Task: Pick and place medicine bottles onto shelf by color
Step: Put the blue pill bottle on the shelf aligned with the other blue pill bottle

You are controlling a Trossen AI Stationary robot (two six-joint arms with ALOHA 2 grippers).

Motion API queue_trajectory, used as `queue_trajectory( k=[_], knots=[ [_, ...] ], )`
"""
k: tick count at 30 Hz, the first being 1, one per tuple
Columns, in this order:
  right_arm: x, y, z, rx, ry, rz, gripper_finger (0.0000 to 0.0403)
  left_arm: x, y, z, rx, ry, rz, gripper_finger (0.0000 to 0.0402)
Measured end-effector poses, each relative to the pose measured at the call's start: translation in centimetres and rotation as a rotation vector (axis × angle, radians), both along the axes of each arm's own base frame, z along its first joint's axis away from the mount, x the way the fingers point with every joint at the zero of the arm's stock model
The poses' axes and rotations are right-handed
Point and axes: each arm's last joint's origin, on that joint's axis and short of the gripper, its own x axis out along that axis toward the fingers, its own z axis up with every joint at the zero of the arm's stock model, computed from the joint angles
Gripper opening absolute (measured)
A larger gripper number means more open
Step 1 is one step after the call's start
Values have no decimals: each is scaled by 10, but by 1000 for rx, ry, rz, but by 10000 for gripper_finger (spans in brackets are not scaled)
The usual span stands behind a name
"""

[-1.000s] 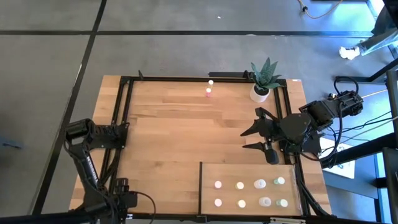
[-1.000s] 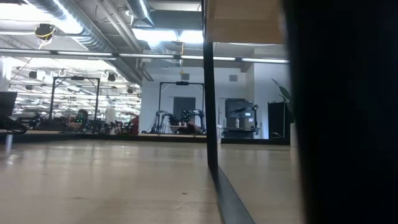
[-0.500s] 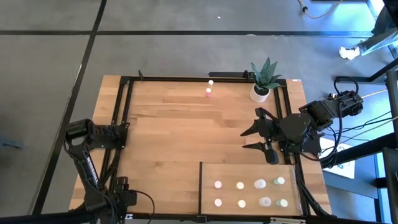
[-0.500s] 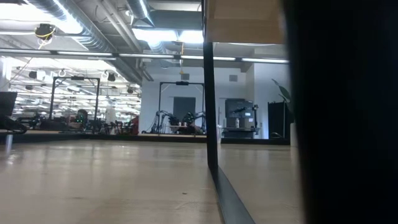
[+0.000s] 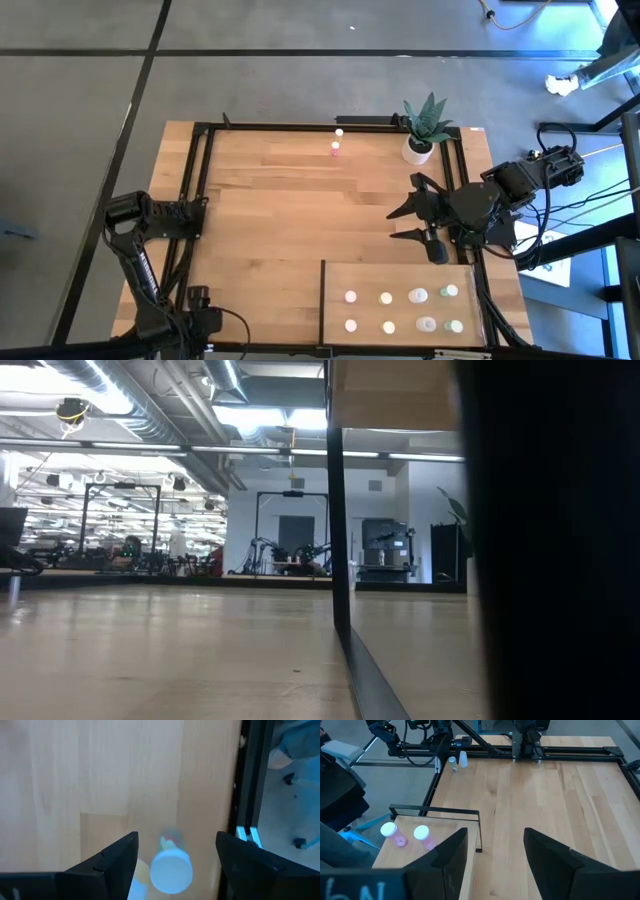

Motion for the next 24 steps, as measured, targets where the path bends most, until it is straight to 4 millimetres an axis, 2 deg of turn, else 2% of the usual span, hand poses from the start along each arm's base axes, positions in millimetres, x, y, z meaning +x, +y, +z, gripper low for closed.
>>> queue_trajectory(
  k=[24],
  knots=[
    [0,0,0,0,0,0,195,-8,-4,-5,9,11,-3,259]
  ],
)
